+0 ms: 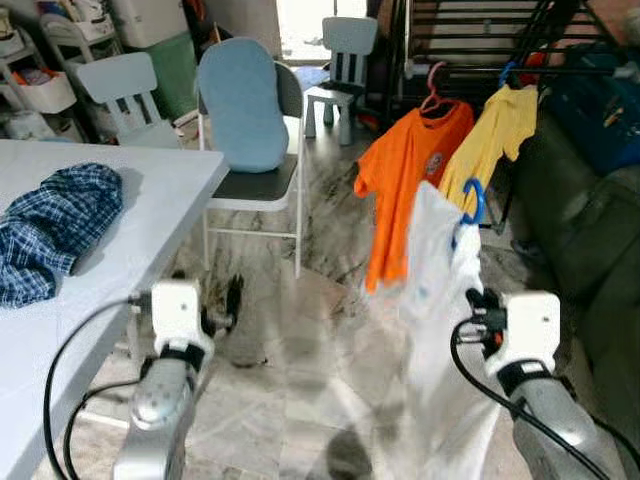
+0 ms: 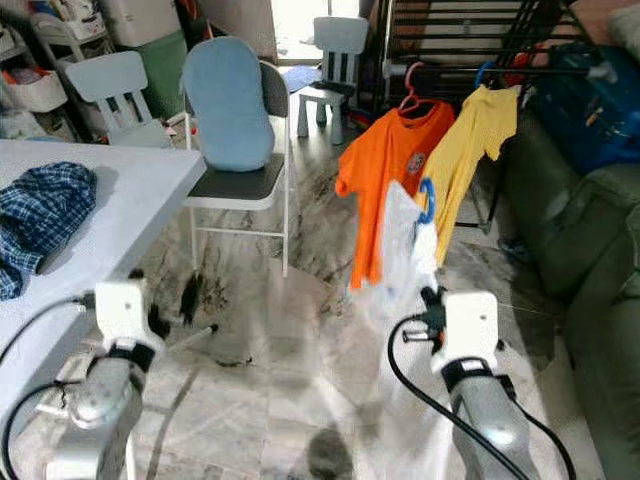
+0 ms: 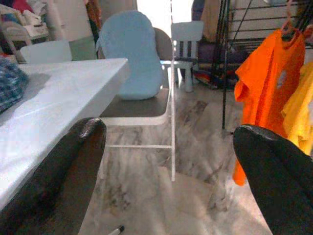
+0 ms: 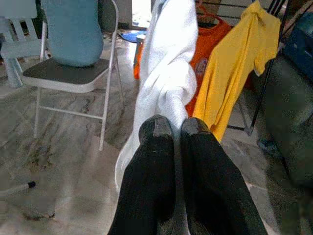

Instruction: Hang hanger

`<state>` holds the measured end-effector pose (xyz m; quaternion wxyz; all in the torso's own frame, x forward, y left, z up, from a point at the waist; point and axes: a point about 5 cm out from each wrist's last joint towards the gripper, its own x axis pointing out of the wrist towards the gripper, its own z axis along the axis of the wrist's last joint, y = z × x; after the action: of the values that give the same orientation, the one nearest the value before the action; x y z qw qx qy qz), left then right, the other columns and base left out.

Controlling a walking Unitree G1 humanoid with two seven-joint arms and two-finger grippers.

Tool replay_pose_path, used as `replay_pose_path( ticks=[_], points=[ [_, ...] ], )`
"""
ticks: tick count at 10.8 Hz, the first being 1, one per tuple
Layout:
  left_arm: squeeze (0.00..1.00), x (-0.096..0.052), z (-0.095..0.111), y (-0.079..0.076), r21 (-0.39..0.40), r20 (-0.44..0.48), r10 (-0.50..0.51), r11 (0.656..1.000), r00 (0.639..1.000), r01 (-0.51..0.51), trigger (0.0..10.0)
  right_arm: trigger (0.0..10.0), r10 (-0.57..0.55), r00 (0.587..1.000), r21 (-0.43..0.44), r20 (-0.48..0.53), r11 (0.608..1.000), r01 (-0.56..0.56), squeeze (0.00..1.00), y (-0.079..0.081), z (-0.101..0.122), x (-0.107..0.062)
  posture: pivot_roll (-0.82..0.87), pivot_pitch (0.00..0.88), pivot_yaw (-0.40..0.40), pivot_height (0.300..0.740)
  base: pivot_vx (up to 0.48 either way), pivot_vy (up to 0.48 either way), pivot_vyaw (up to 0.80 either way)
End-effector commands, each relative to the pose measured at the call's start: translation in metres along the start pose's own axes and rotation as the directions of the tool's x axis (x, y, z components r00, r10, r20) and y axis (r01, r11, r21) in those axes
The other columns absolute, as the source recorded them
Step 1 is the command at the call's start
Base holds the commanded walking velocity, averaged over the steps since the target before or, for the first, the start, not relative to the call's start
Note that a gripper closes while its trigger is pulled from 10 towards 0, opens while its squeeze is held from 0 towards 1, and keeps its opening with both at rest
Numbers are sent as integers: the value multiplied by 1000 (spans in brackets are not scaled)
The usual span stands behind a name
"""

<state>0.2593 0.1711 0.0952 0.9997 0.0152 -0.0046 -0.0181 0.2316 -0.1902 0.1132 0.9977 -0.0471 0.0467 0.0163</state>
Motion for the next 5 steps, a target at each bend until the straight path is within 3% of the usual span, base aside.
replay_pose_path(
  ticks=[1, 5],
  points=[
    [0, 1, 3, 0, -6, -1, -8, 1000, 1000, 8, 10000, 10000, -2, 1000, -4, 26, 1000, 2, 0, 0, 8, -2, -188, 22, 62, 740, 0, 0, -800],
    [0, 2, 6, -16, -12, -1, -50, 999, 999, 50, 10000, 10000, 43, 999, -13, 15, 999, -43, 0, 5, 11, 6, -184, 7, 36, 740, 0, 0, -800]
  ],
)
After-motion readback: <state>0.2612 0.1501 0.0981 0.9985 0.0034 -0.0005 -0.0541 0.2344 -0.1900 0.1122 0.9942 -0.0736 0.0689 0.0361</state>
